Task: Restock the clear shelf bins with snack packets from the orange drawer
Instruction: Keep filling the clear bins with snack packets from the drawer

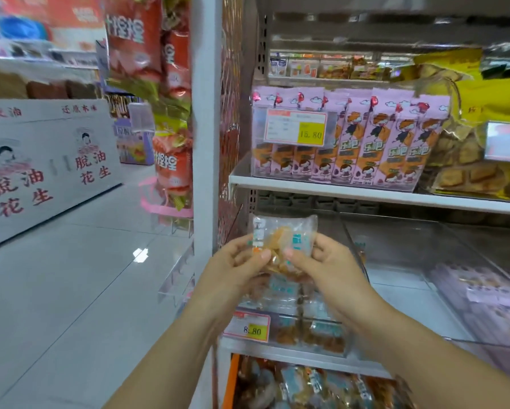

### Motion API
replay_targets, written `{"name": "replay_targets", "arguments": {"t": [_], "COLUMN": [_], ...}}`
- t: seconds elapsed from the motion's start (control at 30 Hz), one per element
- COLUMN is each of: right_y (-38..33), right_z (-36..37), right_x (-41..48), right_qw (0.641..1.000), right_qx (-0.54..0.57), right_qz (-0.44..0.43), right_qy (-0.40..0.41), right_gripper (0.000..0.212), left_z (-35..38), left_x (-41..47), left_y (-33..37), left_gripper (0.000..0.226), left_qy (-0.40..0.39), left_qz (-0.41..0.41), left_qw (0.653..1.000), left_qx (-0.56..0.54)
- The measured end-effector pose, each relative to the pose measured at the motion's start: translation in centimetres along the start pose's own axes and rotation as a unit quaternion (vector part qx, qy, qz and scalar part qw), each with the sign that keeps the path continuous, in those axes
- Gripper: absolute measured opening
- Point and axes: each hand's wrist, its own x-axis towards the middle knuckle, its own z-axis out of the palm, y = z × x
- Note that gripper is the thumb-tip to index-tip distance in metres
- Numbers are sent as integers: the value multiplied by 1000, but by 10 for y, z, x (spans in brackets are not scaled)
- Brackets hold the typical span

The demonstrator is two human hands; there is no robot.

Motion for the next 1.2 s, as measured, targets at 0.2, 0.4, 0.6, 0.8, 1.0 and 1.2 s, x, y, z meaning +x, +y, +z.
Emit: {"name": "replay_targets", "arguments": {"t": [0.2,0.4,0.6,0.8,1.0,1.2], "right_y": [13,54,52,60,66,61], "right_z": [2,6,23,58,50,19], "right_x": [28,55,77,94,87,96], "right_qw": [998,984,840,735,813,848], "right_qx": [-46,-177,-514,-641,-556,-520], "right_qz": [-41,-10,-16,-13,-22,-74], "right_qy": [20,-29,-170,-223,-172,68], "right_gripper": [18,22,25,10,39,26], "left_z": [-28,-70,-76,-77,-80,-81], "left_x": [9,3,7,10,8,11], "left_y": [16,12,-1,-4,-5,-2], "left_gripper": [23,9,9,10,11,8], "left_qy": [43,48,-11,-28,-33,-21], "left_qz": [90,58,-27,-29,-23,-23], "left_qw": [959,866,823,830,839,853], "left_qx": [266,495,567,557,542,521]}}
